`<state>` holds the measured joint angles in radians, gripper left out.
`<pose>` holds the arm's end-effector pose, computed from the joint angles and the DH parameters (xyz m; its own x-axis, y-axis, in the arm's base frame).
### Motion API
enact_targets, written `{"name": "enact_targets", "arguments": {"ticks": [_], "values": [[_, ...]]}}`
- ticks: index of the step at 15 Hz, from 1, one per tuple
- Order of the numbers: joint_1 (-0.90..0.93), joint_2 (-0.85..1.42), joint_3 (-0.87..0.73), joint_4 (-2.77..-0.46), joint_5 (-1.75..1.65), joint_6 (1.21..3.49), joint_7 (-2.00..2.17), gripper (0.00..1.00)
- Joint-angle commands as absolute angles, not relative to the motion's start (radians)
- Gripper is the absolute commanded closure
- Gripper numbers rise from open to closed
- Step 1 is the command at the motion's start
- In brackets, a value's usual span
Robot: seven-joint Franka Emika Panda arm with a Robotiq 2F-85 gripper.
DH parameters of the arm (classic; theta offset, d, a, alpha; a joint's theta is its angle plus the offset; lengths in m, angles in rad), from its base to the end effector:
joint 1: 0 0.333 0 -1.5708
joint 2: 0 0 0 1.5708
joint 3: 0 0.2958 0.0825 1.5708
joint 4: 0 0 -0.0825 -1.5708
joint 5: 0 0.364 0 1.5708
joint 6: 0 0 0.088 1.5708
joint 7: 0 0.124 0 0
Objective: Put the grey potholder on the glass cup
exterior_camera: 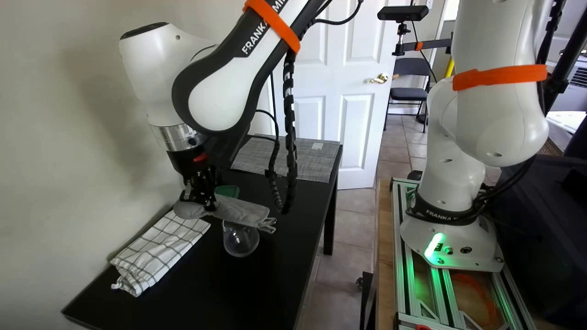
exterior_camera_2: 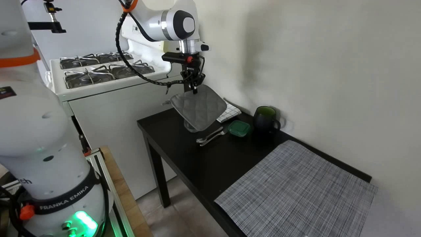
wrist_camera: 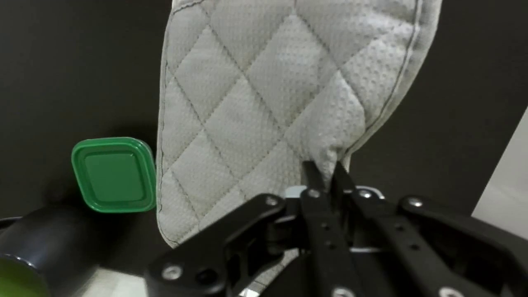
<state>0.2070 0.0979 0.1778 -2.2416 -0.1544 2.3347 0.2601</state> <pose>0.4815 0.1903 0.3021 0.9731 0.2296 0.0170 0.2272 -0.9695 0.0923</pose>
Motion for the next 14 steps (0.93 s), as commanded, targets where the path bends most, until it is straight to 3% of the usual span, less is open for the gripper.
{"name": "enact_targets", "arguments": {"ticks": [1, 14], "values": [[0.225, 0.120, 0.191, -2.209, -0.139, 2.303, 0.273, 0.98], [0.228, 0.148, 0.197, -2.196, -0.063, 2.309, 0.255, 0.95]]}}
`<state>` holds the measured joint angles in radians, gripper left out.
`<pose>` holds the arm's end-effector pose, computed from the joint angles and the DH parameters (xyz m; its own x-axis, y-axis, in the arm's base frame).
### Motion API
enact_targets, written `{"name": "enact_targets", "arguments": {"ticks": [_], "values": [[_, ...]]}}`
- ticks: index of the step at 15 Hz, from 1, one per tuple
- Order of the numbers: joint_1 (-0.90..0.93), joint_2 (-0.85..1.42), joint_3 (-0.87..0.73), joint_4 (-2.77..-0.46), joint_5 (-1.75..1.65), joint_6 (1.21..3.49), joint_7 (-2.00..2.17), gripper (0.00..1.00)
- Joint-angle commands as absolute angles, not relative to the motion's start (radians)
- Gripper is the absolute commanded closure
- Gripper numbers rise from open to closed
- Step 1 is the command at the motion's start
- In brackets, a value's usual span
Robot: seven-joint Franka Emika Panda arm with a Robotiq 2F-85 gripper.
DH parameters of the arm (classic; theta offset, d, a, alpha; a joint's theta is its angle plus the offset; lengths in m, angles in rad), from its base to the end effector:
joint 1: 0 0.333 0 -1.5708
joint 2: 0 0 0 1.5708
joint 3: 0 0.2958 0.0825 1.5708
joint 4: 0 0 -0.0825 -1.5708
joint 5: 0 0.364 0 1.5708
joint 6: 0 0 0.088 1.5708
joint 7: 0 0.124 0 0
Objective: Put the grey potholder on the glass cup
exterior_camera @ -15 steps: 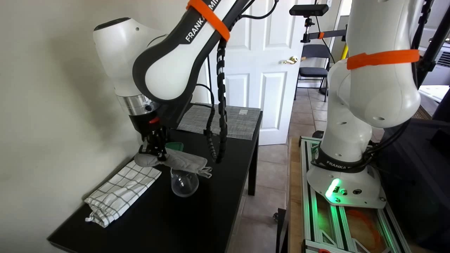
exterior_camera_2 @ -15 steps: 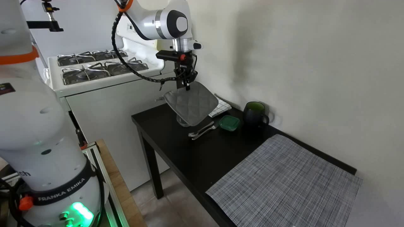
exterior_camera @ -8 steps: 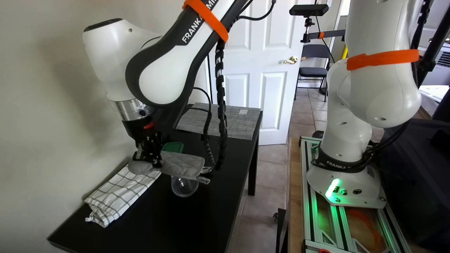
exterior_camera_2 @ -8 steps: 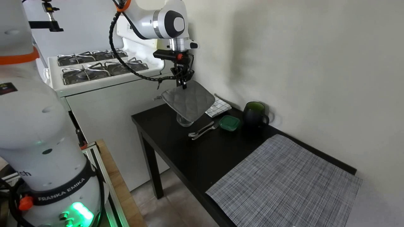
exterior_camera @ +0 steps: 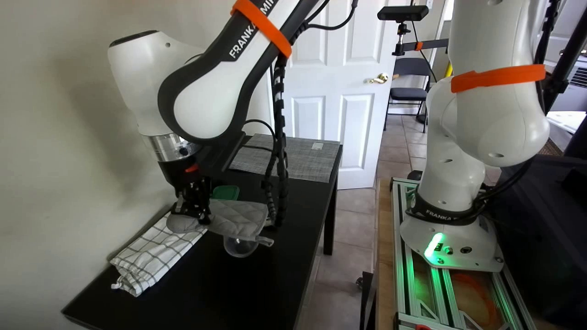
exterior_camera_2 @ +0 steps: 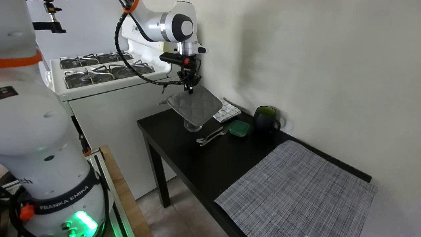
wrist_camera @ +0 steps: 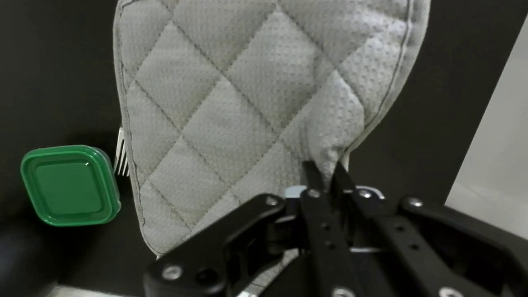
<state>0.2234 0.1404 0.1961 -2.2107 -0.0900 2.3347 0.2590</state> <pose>0.4814 0.2120 0.2929 0.9756 0.2196 -0.0041 0.2196 -0.9748 0.0392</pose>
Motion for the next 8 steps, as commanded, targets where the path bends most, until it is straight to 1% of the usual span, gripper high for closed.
{"name": "enact_targets", "arguments": {"ticks": [1, 2, 3, 5, 7, 8], "values": [[0.228, 0.148, 0.197, -2.196, -0.060, 2.310, 0.254, 0.76], [0.228, 0.148, 0.196, -2.196, -0.059, 2.311, 0.255, 0.72], [0.228, 0.147, 0.196, -2.195, -0.058, 2.311, 0.255, 0.61], [0.228, 0.148, 0.194, -2.193, -0.061, 2.307, 0.261, 0.43], [0.228, 0.147, 0.193, -2.192, -0.064, 2.307, 0.263, 0.30], [0.228, 0.146, 0.193, -2.192, -0.064, 2.308, 0.263, 0.21]]}}
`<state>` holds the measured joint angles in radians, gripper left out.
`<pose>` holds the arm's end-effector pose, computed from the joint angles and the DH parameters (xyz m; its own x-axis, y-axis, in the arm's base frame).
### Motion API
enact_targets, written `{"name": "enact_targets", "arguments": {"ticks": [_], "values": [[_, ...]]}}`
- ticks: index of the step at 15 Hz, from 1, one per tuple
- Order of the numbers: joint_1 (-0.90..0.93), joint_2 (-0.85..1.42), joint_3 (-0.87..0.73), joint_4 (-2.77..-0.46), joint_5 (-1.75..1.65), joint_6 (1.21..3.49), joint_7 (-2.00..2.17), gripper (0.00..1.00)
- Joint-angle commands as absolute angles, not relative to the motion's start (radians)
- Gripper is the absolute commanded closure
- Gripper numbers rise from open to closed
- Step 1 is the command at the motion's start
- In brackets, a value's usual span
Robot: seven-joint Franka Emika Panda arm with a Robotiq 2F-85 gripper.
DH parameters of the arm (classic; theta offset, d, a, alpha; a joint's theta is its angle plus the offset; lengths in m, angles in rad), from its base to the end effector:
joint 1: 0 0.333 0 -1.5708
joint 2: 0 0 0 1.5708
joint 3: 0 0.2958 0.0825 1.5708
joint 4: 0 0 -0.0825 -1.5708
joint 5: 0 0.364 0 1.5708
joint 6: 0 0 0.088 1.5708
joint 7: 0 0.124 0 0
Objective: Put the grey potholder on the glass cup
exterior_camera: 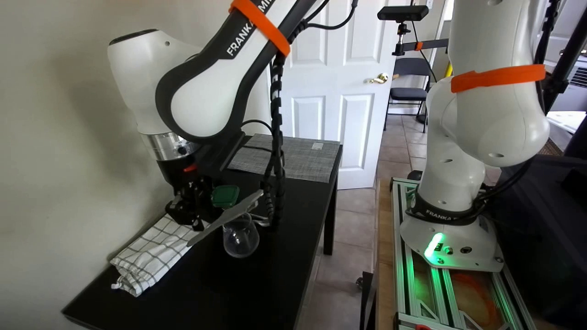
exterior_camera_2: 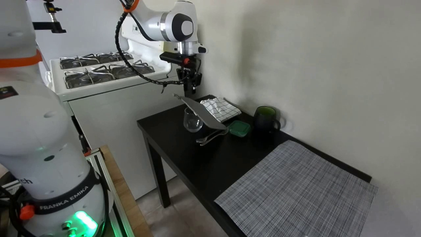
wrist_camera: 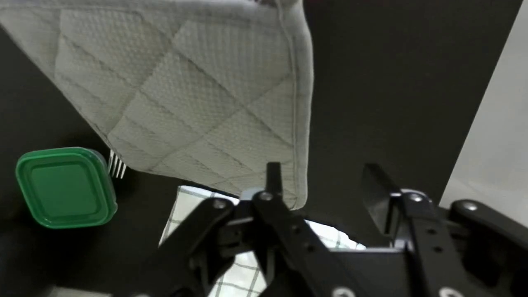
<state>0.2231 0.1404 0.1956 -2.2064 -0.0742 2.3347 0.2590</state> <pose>0.4826 0.2125 0.2946 0.9781 0.2080 -0.0025 0.2080 -0.9778 0.0274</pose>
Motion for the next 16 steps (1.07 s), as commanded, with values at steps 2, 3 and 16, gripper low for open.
{"name": "enact_targets", "arguments": {"ticks": [2, 3, 16], "values": [[0.228, 0.145, 0.194, -2.192, -0.063, 2.308, 0.261, 0.12], [0.228, 0.145, 0.194, -2.192, -0.063, 2.309, 0.262, 0.09], [0.206, 0.188, 0.161, -2.194, -0.066, 2.295, 0.238, 0.00]]}}
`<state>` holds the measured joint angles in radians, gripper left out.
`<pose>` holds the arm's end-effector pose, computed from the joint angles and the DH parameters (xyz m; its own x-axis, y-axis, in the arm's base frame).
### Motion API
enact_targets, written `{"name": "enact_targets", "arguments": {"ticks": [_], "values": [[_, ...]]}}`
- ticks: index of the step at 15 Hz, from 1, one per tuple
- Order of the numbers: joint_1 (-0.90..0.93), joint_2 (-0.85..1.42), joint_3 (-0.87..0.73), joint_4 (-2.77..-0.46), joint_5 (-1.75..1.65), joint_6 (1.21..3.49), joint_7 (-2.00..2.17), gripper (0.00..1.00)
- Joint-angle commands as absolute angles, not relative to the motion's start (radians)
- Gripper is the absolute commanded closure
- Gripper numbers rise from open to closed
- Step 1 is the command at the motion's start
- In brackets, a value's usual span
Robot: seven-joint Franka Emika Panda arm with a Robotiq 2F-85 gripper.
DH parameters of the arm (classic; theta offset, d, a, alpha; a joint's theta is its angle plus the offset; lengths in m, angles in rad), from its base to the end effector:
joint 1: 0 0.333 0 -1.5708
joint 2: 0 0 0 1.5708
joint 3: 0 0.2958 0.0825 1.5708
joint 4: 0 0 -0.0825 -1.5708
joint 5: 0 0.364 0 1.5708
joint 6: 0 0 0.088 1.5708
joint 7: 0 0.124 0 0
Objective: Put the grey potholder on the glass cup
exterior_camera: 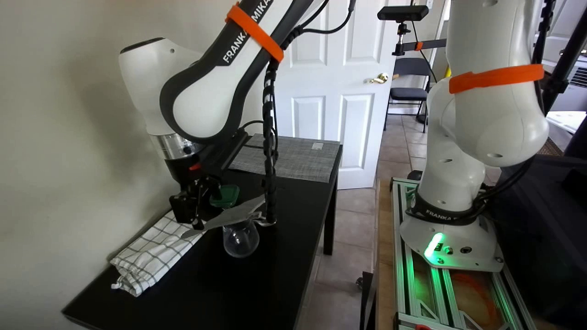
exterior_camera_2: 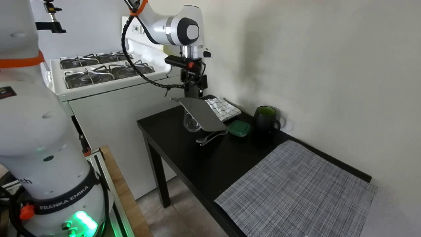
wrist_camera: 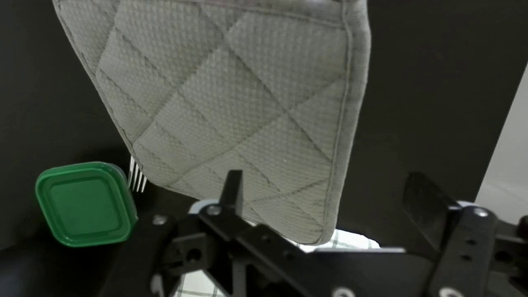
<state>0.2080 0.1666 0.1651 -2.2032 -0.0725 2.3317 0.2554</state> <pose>0.4912 0.1903 0.2816 0.9858 0.1656 -0.0287 0.1665 -0.9855 0.0317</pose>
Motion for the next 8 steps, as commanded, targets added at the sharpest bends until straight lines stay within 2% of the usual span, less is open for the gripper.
{"name": "enact_targets", "arguments": {"ticks": [1, 4, 6, 8], "values": [[0.206, 0.193, 0.161, -2.194, -0.064, 2.290, 0.230, 0.00], [0.208, 0.208, 0.161, -2.191, -0.066, 2.270, 0.220, 0.00], [0.209, 0.214, 0.162, -2.190, -0.064, 2.262, 0.214, 0.27], [0.210, 0.219, 0.161, -2.188, -0.069, 2.257, 0.212, 0.42]]}}
